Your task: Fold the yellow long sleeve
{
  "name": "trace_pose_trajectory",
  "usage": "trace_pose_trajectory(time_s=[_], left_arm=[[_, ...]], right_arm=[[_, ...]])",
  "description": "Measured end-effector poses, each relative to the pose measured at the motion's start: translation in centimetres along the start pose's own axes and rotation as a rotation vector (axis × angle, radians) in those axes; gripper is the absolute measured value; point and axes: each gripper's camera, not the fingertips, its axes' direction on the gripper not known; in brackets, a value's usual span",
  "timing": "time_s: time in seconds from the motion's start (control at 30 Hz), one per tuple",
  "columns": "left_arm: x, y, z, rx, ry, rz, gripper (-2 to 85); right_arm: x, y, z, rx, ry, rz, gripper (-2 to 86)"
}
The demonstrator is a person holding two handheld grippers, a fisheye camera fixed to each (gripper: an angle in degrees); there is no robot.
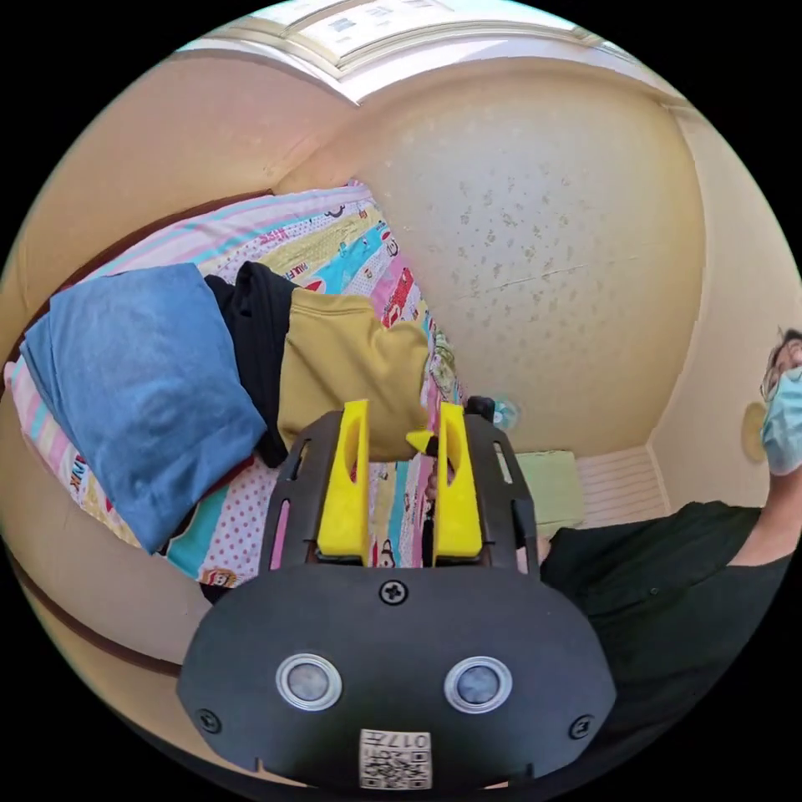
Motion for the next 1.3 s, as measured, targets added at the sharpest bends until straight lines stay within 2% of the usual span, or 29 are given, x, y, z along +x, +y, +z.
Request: trace_pose_trajectory(time_s=[0.17,0.23,0.33,0.43,0.5,0.53,0.63,0.7,0.83,1.0,1.07,1.13,1.3], left_arm=[[-0.5,-2.9,-0.9,0.015,-0.103,-0.081,20.7],[-1.0,-4.2,-1.0,-0.008,-0.079,-0.103,22.4],[-2.1,-6.2,-0.8,-0.051,-0.109,-0.141,23.7],[-4.2,-7.4,0.6,-0.215,-0.123,-0.224,25.7],[-5.4,-6.8,1.9,-0.353,-0.106,-0.282,24.5],[-6.1,-5.8,2.3,-0.414,-0.138,-0.312,20.9],[-7.5,-2.1,0.8,-0.356,-0.062,-0.351,7.4],[-7.6,0.2,-0.7,-0.300,0.055,-0.305,6.6],[-4.0,4.6,-3.8,-0.272,0.316,-0.023,6.2],[6.2,8.6,-8.3,-0.317,0.518,0.448,5.4],[11.4,10.8,-10.8,-0.337,0.747,0.650,5.2],[15.0,12.8,-11.6,-0.366,0.821,0.774,5.2],[22.6,20.1,-8.3,-0.565,0.976,1.008,5.2]], right_arm=[[-1.7,1.7,2.5,-0.027,0.002,0.020,2.7],[-2.4,2.2,3.0,-0.048,0.014,0.013,2.6],[-4.7,3.1,3.9,-0.106,0.114,-0.045,2.6],[-6.2,4.0,4.5,-0.118,0.155,-0.071,2.5],[-7.1,4.9,4.9,-0.121,0.171,-0.071,2.6],[-7.3,5.2,4.9,-0.121,0.173,-0.071,2.6],[-8.6,7.2,4.7,-0.145,0.193,-0.087,2.7],[-10.3,9.3,3.3,-0.110,0.177,-0.104,2.7],[-14.4,12.7,0.0,-0.013,0.082,-0.150,2.6],[-23.0,19.7,-7.5,0.085,-0.158,-0.414,2.2],[-25.3,22.8,-10.4,0.130,-0.195,-0.470,2.2],[-27.5,26.4,-13.1,0.179,-0.161,-0.498,2.5],[-32.4,37.6,-19.3,0.340,0.095,-0.459,5.3]])
